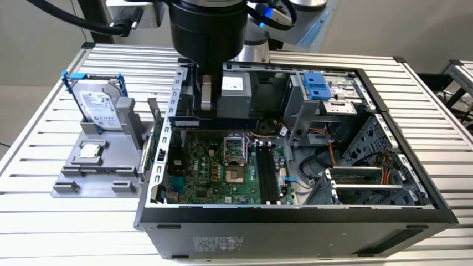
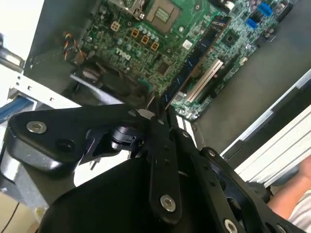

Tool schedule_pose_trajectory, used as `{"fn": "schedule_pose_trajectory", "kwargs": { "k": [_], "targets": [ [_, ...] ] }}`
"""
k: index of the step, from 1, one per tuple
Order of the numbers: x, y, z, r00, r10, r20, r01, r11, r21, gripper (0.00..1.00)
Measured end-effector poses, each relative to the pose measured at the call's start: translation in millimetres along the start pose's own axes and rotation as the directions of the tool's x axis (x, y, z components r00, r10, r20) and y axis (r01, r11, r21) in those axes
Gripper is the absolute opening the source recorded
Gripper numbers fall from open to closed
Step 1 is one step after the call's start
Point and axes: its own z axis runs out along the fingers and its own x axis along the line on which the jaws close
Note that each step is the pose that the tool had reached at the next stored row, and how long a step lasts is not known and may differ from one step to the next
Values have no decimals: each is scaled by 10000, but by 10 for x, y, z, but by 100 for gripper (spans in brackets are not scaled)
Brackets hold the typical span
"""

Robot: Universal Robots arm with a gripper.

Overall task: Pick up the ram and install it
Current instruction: 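Pick up the ram and move it above insertion slot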

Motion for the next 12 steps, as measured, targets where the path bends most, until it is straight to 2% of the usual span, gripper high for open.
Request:
{"fn": "schedule_pose_trajectory", "kwargs": {
  "k": [12],
  "targets": [
    [-1,-540,-14,10000,1,0,-1,10000,-17,0]
  ]
}}
